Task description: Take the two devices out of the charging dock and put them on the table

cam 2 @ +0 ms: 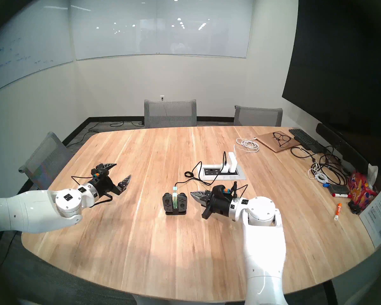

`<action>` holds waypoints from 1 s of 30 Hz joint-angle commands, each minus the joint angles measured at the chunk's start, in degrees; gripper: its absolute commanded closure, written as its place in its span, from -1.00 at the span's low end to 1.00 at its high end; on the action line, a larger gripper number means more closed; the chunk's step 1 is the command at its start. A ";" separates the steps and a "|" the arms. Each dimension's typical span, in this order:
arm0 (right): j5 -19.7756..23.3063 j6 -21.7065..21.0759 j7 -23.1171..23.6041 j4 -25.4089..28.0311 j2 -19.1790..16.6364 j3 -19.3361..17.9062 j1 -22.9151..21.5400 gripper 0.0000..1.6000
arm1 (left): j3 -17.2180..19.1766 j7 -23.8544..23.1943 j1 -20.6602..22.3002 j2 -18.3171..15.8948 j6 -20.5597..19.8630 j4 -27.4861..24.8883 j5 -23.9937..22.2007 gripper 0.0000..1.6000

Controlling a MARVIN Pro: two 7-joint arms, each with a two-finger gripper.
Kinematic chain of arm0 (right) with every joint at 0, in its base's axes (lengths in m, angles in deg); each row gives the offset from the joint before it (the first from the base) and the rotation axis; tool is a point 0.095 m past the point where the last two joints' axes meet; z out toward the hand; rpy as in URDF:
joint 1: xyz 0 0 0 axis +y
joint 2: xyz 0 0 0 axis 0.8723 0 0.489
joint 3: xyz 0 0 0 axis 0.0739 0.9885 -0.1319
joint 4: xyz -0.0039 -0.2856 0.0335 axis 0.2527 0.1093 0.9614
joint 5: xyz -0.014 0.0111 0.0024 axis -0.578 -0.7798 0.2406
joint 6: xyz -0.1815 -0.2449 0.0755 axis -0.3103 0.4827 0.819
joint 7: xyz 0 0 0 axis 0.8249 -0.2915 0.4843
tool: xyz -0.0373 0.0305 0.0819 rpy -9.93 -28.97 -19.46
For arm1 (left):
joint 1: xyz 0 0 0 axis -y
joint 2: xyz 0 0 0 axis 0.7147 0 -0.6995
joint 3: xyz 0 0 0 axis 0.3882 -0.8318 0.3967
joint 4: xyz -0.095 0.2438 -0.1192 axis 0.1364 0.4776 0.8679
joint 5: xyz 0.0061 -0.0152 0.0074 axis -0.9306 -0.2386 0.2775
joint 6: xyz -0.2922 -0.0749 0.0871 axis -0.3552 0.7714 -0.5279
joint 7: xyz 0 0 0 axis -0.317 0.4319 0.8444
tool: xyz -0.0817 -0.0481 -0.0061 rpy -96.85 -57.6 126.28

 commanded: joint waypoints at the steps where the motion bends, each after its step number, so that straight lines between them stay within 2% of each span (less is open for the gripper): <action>1: -0.06 0.13 -0.49 -0.13 0.91 0.98 -1.56 1.00 | 0.73 -0.05 0.85 0.05 0.17 -0.01 -0.14 -1.00; 10: -2.06 0.34 -1.56 -2.36 0.55 2.69 -2.85 1.00 | 0.73 -0.06 0.85 0.05 0.17 -0.01 -0.15 -1.00; 30: -4.08 1.08 -3.36 -8.04 0.91 3.78 -6.36 1.00 | 0.72 -0.04 0.85 0.05 0.17 -0.01 -0.14 -1.00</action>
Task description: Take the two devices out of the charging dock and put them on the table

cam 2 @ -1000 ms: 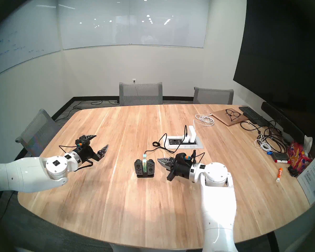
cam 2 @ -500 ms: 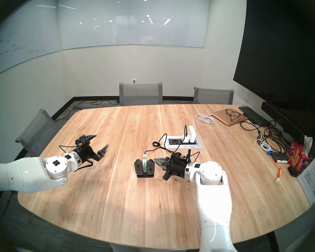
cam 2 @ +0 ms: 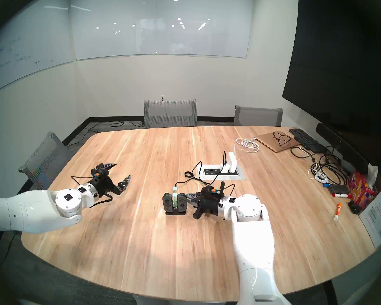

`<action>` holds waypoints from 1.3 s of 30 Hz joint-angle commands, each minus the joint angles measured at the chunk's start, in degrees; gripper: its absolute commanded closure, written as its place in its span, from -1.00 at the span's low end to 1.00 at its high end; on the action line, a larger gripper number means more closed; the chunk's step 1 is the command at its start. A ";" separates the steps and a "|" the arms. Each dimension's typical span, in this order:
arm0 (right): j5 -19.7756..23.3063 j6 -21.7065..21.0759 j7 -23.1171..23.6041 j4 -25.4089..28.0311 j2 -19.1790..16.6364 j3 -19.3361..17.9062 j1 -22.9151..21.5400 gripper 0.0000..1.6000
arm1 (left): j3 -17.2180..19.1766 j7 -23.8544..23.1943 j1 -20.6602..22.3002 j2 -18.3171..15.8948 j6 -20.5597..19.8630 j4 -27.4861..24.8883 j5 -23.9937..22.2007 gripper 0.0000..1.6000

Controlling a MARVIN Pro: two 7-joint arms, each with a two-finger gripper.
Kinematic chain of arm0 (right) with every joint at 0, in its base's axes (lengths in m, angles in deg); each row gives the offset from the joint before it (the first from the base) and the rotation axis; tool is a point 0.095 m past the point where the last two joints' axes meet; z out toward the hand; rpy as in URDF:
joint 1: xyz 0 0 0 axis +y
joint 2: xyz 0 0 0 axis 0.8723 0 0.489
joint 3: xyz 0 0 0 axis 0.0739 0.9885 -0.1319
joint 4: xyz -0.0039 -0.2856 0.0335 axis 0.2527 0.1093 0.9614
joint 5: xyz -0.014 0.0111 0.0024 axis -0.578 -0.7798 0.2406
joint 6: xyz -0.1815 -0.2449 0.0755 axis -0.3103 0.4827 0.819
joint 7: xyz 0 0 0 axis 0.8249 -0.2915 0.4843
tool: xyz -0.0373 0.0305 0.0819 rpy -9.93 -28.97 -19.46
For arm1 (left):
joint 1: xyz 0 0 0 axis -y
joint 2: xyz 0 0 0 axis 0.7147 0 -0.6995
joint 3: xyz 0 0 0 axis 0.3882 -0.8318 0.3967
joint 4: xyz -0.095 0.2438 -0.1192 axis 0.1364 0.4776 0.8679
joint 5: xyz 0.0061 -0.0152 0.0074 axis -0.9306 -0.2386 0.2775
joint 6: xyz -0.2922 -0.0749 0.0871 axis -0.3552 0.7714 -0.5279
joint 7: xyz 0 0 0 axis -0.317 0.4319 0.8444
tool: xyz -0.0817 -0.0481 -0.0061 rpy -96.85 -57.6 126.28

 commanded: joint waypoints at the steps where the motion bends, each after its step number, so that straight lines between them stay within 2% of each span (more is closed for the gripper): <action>1: 0.20 0.05 -0.22 0.00 0.37 0.36 -2.36 1.00 | 0.72 -0.04 0.85 0.05 0.17 -0.01 -0.14 -1.00; 10: -0.39 -0.17 -0.20 -2.14 -0.15 0.83 -3.60 1.00 | 0.73 -0.05 0.85 0.05 0.17 -0.01 -0.14 -1.00; 24: -2.01 -1.48 -0.16 -2.62 -0.46 1.73 -4.11 1.00 | 0.73 -0.06 0.85 0.05 0.17 -0.01 -0.15 -1.00; 39: -1.79 -1.30 0.22 -3.46 -0.77 1.27 -4.64 1.00 | 0.73 -0.06 0.85 0.05 0.17 -0.01 -0.15 -1.00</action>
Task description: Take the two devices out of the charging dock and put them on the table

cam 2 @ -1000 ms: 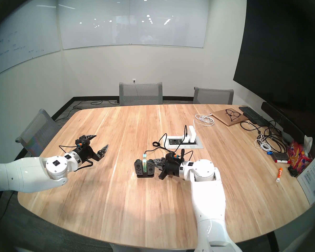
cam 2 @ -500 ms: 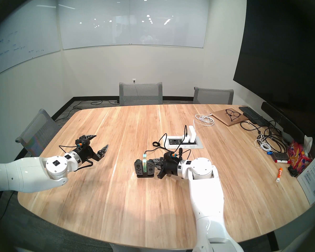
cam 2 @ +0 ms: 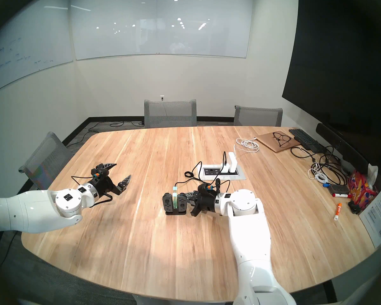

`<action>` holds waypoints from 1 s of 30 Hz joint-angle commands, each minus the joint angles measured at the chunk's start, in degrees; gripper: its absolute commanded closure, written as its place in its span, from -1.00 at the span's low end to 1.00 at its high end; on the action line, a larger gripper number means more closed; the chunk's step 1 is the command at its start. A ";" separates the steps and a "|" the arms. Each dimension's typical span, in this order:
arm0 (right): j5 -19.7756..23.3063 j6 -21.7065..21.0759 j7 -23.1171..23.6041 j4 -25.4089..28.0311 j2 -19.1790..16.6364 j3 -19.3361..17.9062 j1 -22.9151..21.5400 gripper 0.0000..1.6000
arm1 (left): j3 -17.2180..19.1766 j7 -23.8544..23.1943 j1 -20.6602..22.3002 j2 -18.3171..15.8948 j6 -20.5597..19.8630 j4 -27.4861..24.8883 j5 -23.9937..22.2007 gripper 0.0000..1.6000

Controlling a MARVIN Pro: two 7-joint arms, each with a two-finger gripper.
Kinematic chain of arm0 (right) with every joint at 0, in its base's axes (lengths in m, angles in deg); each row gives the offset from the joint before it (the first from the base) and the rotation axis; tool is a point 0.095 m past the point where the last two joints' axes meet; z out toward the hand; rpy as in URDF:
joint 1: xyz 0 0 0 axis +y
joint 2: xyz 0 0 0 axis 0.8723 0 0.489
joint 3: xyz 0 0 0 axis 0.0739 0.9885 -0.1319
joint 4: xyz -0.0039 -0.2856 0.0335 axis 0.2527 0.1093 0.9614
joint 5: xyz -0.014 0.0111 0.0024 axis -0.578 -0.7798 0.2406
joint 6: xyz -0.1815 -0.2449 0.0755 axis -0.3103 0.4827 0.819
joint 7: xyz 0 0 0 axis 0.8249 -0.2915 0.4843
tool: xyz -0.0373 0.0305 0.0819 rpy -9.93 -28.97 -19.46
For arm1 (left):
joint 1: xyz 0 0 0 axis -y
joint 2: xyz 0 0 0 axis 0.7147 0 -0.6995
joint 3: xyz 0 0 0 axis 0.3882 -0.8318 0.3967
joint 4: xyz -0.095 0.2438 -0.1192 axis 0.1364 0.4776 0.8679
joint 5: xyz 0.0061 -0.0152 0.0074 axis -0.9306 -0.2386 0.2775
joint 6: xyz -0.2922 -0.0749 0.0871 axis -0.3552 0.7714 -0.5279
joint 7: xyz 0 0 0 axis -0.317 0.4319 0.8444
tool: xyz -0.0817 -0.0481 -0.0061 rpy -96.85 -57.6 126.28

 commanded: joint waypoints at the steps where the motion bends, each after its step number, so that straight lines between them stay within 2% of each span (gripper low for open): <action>1: 0.65 0.42 0.46 0.28 -0.21 -0.26 -1.31 1.00 | 0.73 -0.06 0.85 0.05 0.17 -0.01 -0.15 -1.00; 14: 0.99 -0.06 3.33 0.38 -0.88 -0.69 -1.35 1.00 | 0.73 -0.06 0.85 0.05 0.17 -0.01 -0.15 -1.00; 30: 3.01 -0.30 9.27 0.92 -1.94 -1.80 -1.06 1.00 | 0.73 -0.06 0.85 0.05 0.17 -0.01 -0.15 -1.00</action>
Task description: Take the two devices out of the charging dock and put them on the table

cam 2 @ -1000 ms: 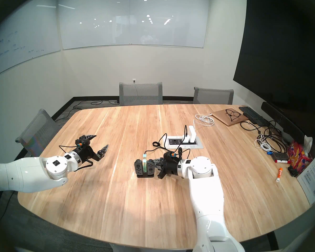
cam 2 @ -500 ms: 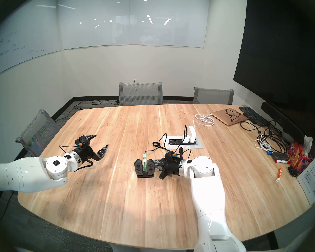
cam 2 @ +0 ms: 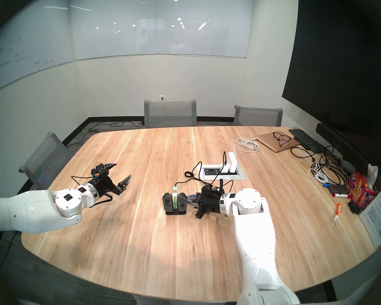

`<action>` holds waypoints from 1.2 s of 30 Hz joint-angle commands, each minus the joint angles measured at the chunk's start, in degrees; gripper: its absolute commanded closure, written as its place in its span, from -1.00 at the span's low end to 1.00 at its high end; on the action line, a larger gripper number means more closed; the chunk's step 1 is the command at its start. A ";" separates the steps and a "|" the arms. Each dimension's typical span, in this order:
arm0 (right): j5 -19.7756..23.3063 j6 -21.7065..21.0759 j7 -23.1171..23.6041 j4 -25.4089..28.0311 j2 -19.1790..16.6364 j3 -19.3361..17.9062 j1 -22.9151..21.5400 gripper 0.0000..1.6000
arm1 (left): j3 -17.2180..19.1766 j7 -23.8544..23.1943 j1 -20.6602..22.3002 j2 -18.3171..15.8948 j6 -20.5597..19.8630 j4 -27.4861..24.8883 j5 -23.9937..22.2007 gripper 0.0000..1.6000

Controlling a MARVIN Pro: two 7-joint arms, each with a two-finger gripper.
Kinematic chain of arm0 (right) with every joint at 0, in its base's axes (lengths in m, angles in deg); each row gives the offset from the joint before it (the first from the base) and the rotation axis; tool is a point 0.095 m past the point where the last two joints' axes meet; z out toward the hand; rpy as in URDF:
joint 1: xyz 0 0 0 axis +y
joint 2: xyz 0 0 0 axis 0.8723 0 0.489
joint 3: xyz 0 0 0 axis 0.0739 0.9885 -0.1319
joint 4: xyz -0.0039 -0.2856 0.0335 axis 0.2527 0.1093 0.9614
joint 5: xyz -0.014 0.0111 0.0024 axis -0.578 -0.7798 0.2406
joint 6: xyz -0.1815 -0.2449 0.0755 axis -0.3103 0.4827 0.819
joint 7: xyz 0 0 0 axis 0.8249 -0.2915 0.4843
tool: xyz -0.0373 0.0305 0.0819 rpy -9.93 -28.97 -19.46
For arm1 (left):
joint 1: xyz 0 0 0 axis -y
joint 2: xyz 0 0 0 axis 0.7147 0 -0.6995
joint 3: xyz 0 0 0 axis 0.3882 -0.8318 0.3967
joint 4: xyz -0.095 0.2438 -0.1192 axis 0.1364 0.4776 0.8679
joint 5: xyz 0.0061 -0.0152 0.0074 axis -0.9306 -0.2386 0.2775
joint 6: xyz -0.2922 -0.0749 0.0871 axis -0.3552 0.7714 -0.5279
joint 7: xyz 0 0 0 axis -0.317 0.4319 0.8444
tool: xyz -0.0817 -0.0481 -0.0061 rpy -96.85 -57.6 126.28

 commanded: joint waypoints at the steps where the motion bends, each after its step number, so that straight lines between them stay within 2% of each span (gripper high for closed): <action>1: 1.91 0.08 2.65 0.81 -0.28 -0.53 -0.66 1.00 | 0.73 -0.06 0.85 0.06 0.17 -0.01 -0.15 -1.00; 17: 2.79 0.61 6.25 -1.67 -0.63 -1.49 -2.17 1.00 | 0.73 -0.06 0.85 0.06 0.17 -0.01 -0.15 -1.00; 36: 2.54 2.91 6.91 -5.30 -0.28 -2.22 -3.92 1.00 | 0.73 -0.05 0.86 0.05 0.17 -0.01 -0.14 -1.00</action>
